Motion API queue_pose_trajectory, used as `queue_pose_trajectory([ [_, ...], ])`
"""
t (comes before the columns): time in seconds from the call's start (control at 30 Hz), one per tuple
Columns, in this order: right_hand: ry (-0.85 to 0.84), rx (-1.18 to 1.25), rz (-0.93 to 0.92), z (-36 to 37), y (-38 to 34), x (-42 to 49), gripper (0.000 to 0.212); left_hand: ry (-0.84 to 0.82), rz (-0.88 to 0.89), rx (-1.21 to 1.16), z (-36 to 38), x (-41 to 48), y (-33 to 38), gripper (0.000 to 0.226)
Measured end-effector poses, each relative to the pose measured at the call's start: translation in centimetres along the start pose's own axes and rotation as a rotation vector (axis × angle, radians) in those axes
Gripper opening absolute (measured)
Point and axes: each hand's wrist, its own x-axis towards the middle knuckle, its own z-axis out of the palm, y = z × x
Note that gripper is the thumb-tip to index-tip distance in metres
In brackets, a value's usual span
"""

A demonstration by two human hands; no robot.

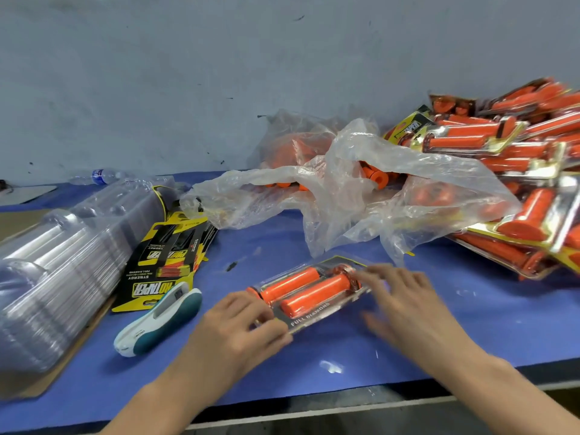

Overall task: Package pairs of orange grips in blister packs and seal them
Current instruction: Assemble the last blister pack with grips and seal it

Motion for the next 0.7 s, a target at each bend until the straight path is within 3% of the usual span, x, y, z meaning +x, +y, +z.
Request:
queue_pose_trajectory([
  [0.03, -0.011, 0.067, -0.073, 0.1, -1.6, -0.2, 0.059, 0.002, 0.015, -0.017, 0.3, 0.4, 0.8, 0.024],
  [0.1, -0.021, 0.159, -0.212, 0.1, -4.4, -0.5, 0.038, -0.014, 0.051, -0.072, 0.9, 0.8, 2.1, 0.022],
  [0.2, -0.034, 0.200, -0.240, -0.4, -4.4, -0.6, 0.017, -0.054, 0.092, -0.124, 1.4, 0.3, 1.9, 0.015],
  [0.3, -0.069, 0.233, -0.237, -0.8, -2.8, -0.8, 0.014, -0.085, 0.076, -0.117, 1.6, -0.4, 0.3, 0.006],
  [0.43, -0.037, 0.209, -0.231, -0.8, -3.2, -0.9, 0.007, -0.121, 0.042, -0.095, 1.6, -0.4, 0.0, 0.011],
  [0.7, 0.104, 0.198, -0.240, 0.2, -5.8, -1.2, 0.023, -0.102, 0.075, -0.131, 1.7, -0.4, 1.3, 0.008],
])
